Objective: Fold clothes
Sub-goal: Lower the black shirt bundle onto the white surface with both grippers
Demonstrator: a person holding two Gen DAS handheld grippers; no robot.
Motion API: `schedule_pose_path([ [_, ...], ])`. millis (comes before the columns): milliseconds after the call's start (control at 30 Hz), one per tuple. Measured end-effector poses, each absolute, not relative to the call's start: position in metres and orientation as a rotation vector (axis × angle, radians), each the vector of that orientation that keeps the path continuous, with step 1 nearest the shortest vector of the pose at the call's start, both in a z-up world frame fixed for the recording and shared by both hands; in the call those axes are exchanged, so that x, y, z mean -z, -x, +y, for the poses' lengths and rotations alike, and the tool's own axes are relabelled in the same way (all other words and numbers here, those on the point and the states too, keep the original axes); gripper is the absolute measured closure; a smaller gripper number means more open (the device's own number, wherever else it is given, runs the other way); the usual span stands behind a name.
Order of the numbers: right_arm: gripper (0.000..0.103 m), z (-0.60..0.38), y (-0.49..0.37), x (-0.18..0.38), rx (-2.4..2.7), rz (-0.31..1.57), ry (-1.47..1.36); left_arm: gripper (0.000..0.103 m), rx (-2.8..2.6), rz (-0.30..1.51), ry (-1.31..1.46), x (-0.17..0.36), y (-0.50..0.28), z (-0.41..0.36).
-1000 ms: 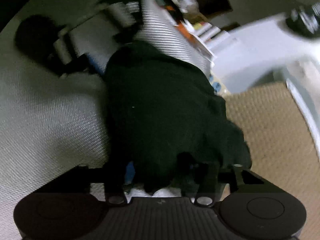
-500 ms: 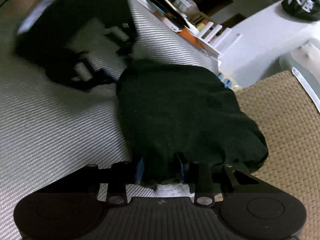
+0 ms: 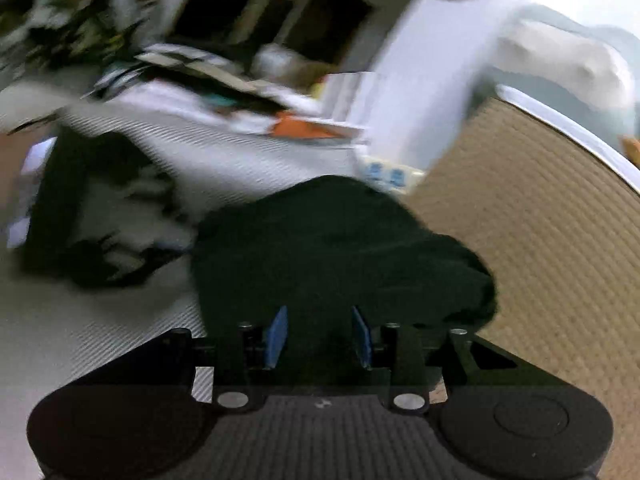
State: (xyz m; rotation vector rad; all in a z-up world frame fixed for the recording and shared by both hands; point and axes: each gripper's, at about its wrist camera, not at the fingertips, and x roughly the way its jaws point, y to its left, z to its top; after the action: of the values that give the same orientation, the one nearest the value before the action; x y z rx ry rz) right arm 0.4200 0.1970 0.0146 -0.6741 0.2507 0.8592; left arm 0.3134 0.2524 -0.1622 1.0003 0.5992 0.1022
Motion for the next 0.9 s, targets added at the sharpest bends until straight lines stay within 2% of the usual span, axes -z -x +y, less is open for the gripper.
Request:
schedule_pose_path([
  [200,0.068,0.249,-0.47,-0.015,-0.787,0.333,0.578,0.081,-0.093,0.586,-1.023,0.165,-0.31,0.245],
  [233,0.076,0.258,-0.476,-0.014,-0.771,0.337,0.587,0.081,-0.09,0.587,-1.021,0.166,-0.309,0.244],
  [333,0.085,0.273,-0.492,-0.008,-0.741,0.341,0.587,0.081,-0.084,0.59,-1.007,0.168,-0.307,0.244],
  [500,0.087,0.281,-0.522,0.004,-0.653,0.363,0.547,0.08,-0.042,0.582,-0.954,0.171,-0.299,0.238],
  [633,0.096,0.288,-0.543,0.01,-0.605,0.388,0.491,0.08,-0.018,0.574,-0.927,0.179,-0.295,0.229],
  [900,0.103,0.292,-0.576,0.028,-0.544,0.42,0.4,0.079,-0.036,0.531,-0.89,0.175,-0.303,0.219],
])
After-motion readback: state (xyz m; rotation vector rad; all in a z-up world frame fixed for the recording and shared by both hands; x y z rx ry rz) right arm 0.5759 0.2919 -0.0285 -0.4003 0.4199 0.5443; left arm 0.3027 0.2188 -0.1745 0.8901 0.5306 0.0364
